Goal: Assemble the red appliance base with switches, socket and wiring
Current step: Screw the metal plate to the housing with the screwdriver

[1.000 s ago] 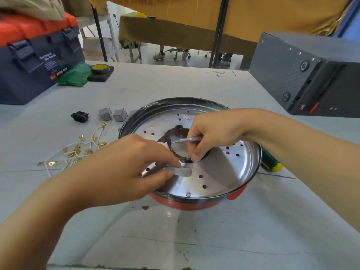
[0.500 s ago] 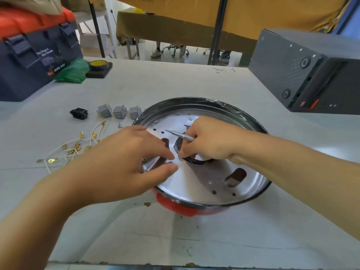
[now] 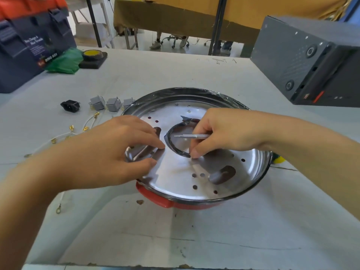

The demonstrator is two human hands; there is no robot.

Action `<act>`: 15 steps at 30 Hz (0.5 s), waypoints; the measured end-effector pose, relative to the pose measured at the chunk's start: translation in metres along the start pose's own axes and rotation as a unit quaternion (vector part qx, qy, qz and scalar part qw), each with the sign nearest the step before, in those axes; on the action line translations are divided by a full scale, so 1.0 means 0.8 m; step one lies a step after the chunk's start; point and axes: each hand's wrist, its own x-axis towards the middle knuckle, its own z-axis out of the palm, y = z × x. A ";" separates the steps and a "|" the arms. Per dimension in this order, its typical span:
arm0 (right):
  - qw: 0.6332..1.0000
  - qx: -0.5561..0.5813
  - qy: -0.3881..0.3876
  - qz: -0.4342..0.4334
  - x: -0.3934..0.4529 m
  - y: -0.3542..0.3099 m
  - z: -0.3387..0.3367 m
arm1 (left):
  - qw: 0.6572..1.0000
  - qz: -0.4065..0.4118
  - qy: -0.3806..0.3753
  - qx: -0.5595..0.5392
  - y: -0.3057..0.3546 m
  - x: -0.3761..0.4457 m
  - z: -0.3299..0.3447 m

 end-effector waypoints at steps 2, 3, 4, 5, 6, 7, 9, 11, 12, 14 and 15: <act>1.000 -0.012 0.001 -0.004 0.002 0.001 0.002 | 1.000 -0.004 0.012 0.009 0.001 0.000 0.002; 1.000 -0.017 0.007 -0.007 0.004 0.001 0.003 | 1.000 -0.005 0.025 0.010 0.005 -0.001 0.003; 1.000 -0.019 0.012 -0.010 0.005 0.001 0.003 | 0.999 0.001 0.041 0.007 0.009 -0.002 0.004; 1.000 -0.019 0.016 -0.012 0.006 0.002 0.004 | 0.998 0.013 0.056 0.002 0.014 -0.003 0.005; 1.000 -0.017 0.019 -0.013 0.006 0.002 0.004 | 0.997 0.033 0.065 -0.006 0.019 -0.004 0.005; 1.000 -0.012 0.020 -0.013 0.007 0.001 0.005 | 0.996 0.056 0.063 -0.017 0.025 -0.004 0.006; 1.000 -0.002 0.020 -0.015 0.007 0.000 0.007 | 0.994 0.102 0.030 -0.032 0.036 -0.002 0.009; 1.000 0.004 0.021 -0.020 0.007 -0.002 0.009 | 0.991 0.132 -0.005 -0.007 0.045 0.001 0.015; 1.000 0.007 0.022 -0.020 0.006 -0.003 0.010 | 0.990 0.141 -0.015 0.014 0.048 0.002 0.019; 0.999 0.018 0.024 -0.018 0.006 -0.003 0.012 | 0.988 0.150 -0.013 0.045 0.050 0.003 0.025; 0.999 0.026 0.024 -0.016 0.005 -0.002 0.013 | 0.987 0.152 -0.010 0.051 0.050 0.003 0.027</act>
